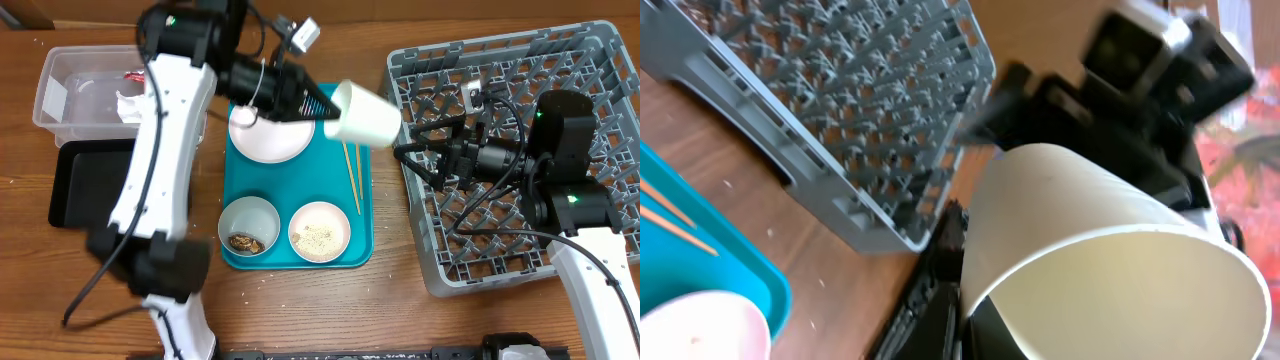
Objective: Sort waste into correct bins and load items into the dishwasher
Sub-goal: 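Lift the paper cup with the left gripper toward the right gripper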
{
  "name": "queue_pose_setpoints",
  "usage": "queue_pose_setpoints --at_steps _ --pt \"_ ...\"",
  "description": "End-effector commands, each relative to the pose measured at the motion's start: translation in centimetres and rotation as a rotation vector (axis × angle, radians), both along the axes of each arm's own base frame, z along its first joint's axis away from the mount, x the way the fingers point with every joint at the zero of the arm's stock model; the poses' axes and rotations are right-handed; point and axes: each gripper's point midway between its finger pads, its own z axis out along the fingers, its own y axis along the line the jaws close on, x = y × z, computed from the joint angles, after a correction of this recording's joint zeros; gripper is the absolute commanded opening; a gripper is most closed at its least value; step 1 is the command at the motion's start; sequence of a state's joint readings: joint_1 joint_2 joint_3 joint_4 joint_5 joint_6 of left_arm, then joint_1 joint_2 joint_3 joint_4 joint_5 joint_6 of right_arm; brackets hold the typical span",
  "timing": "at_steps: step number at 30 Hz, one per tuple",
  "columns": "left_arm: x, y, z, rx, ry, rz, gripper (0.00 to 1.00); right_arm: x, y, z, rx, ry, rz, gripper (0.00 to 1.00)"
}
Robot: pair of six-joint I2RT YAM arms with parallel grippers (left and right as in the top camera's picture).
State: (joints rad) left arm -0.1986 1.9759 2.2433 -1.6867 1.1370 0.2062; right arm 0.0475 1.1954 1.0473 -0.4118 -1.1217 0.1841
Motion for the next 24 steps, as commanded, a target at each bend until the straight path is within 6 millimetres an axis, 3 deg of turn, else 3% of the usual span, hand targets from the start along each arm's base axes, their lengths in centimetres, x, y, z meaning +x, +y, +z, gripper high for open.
queue_pose_setpoints --at_steps 1,12,24 --pt "-1.8 2.0 -0.5 -0.01 -0.017 0.008 0.04 -1.0 0.5 1.4 0.037 -0.021 0.065 0.97" --pt "-2.8 1.0 -2.5 -0.346 0.112 -0.012 0.04 -1.5 2.0 1.0 0.014 -0.031 0.091 0.97" --pt "-4.0 0.3 -4.6 -0.354 0.191 -0.022 0.04 -1.5 4.2 1.4 -0.013 -0.101 0.1 0.85"
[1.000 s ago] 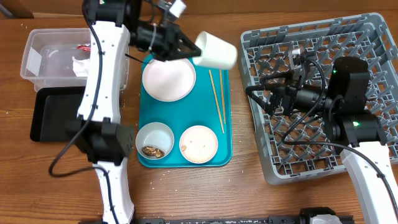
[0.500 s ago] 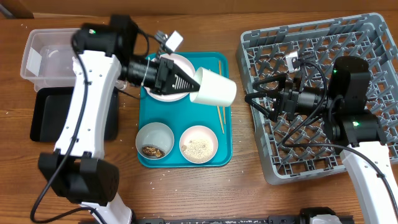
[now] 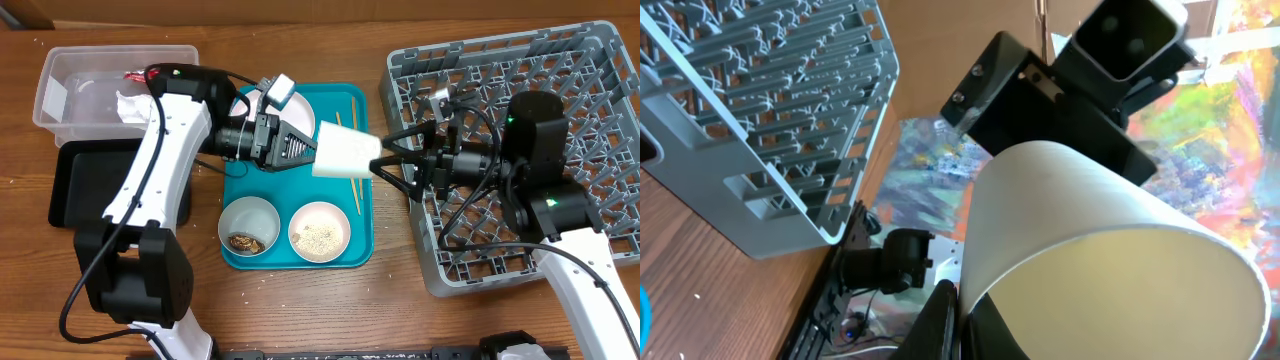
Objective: Sort waste into correct bins and load items into the dishwasher
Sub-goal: 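Lift the paper cup with the left gripper toward the right gripper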
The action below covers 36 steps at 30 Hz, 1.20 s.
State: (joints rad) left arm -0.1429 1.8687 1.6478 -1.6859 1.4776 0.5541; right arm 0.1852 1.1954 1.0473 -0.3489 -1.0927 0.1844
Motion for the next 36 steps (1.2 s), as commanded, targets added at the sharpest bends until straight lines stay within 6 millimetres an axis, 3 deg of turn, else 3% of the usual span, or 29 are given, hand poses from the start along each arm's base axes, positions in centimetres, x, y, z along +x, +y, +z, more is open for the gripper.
queue_pose_setpoints --at_steps 1,10,22,36 --pt "-0.6 -1.0 0.2 -0.046 -0.015 -0.019 0.04 0.3 0.6 0.9 -0.003 -0.039 -0.009 0.85" --pt "-1.1 -1.9 0.3 -0.068 -0.034 -0.045 0.04 0.1 1.9 0.5 -0.002 -0.029 0.02 0.78" --pt "0.9 0.2 0.6 -0.095 -0.054 0.038 0.04 0.1 1.9 0.3 -0.003 -0.017 0.022 0.85" --pt "-0.4 -1.4 0.3 -0.079 -0.053 -0.021 0.04 0.3 2.0 0.5 0.002 -0.032 0.024 0.79"
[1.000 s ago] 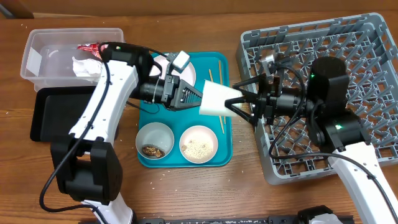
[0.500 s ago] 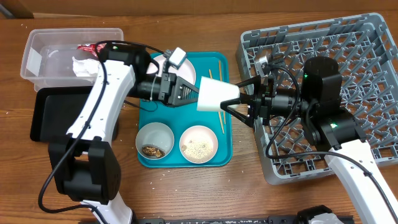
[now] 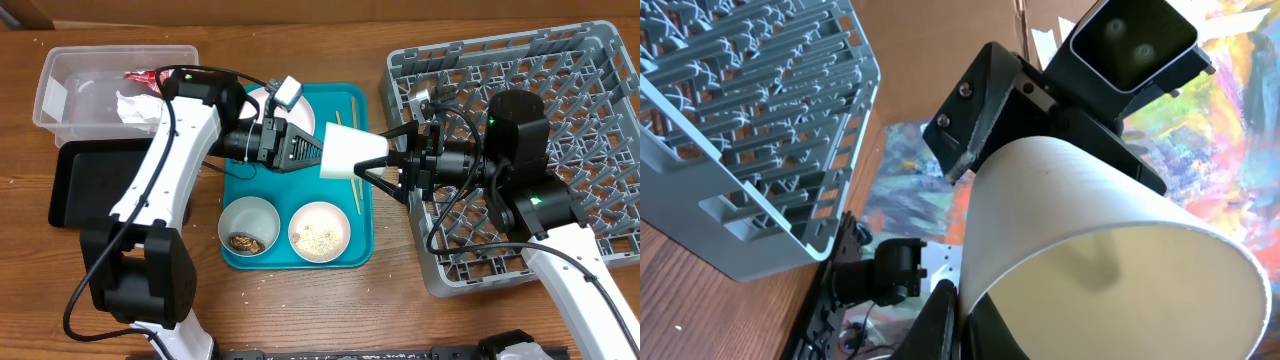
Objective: Sort waste into correct bins and load items into the dishwasher
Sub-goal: 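Lift the paper cup with the left gripper toward the right gripper, then take the cup with the right gripper and place it in the rack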
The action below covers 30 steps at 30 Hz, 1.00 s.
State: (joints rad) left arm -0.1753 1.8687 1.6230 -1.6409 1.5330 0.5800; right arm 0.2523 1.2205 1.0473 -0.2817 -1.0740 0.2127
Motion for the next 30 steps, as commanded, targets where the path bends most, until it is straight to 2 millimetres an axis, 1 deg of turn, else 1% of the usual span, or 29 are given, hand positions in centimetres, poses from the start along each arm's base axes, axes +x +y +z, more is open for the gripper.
queue_pose_setpoints --at_steps 1,6,7,8,9,10,14,17,19,23,28,30 --pt "-0.1 -0.3 0.1 -0.019 -0.016 -0.005 0.04 0.5 0.0 0.5 -0.003 -0.017 -0.018 0.78" --pt "-0.1 -0.3 0.1 -0.019 -0.017 -0.005 0.05 0.5 0.0 0.5 -0.002 -0.017 -0.015 0.68" --pt "-0.1 -0.3 0.1 -0.019 -0.017 -0.005 0.07 0.5 0.0 0.5 -0.002 -0.017 -0.015 0.68" --pt "-0.1 -0.3 0.1 -0.018 -0.017 -0.006 0.1 0.5 0.0 0.5 -0.002 -0.017 -0.015 0.66" --pt "-0.2 -0.3 0.0 -0.016 -0.017 -0.006 0.17 0.5 0.0 0.5 -0.002 -0.017 -0.015 0.66" --pt "-0.2 -0.3 -0.1 -0.01 -0.018 -0.008 0.19 0.5 0.0 0.5 -0.002 -0.017 -0.015 0.66" --pt "-0.3 -0.3 -0.3 0.003 -0.022 -0.012 0.24 0.5 0.0 0.5 -0.001 -0.014 -0.019 0.65" --pt "-0.4 -0.2 -0.9 0.035 -0.031 -0.024 0.28 0.5 -0.1 0.5 -0.001 -0.015 -0.02 0.64" --pt "-0.4 -0.1 -1.4 0.063 -0.047 -0.032 0.27 0.7 -0.3 0.5 -0.001 -0.013 -0.028 0.62" --pt "0.0 0.4 -2.6 0.116 -0.102 -0.036 0.28 2.0 -2.0 0.5 0.003 0.022 -0.098 0.62" --pt "1.2 1.3 -3.2 0.141 -0.141 -0.008 0.32 3.9 -5.4 -0.2 -0.004 0.076 -0.215 0.63" --pt "1.8 1.8 -3.6 0.162 -0.147 0.007 0.33 4.9 -7.1 -1.3 -0.028 0.125 -0.298 0.63"
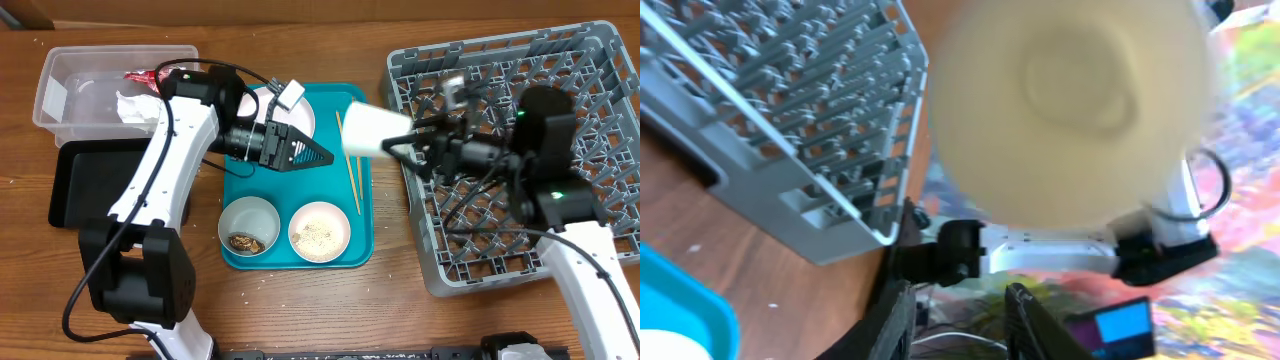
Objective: Sort waste into correct bins and load items into the dishwasher
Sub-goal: 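Take the cup with the right gripper and place it in the rack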
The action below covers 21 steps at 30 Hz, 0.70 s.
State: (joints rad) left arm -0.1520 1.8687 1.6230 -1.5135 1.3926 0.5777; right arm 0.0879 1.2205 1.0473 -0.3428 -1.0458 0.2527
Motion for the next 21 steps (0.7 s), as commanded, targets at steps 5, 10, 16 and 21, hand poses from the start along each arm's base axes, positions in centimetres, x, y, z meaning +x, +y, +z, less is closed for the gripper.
queue_pose_setpoints --at_steps 5,10,16,21 --pt "2.0 2.1 -3.0 0.164 -0.012 0.057 0.33 3.0 -6.0 -3.7 -0.123 0.175 -0.318 0.63" --pt "3.8 4.0 -7.0 0.431 0.019 0.131 0.34 2.0 -10.2 -7.5 -0.334 0.338 -0.563 0.64" --pt "5.4 6.6 -10.1 0.675 0.023 0.223 0.34 -1.8 -14.8 -8.3 -0.577 0.49 -0.754 0.63" --pt "5.8 8.0 -11.2 0.779 0.024 0.258 0.34 -4.6 -16.5 -8.9 -0.684 0.606 -0.814 0.64"
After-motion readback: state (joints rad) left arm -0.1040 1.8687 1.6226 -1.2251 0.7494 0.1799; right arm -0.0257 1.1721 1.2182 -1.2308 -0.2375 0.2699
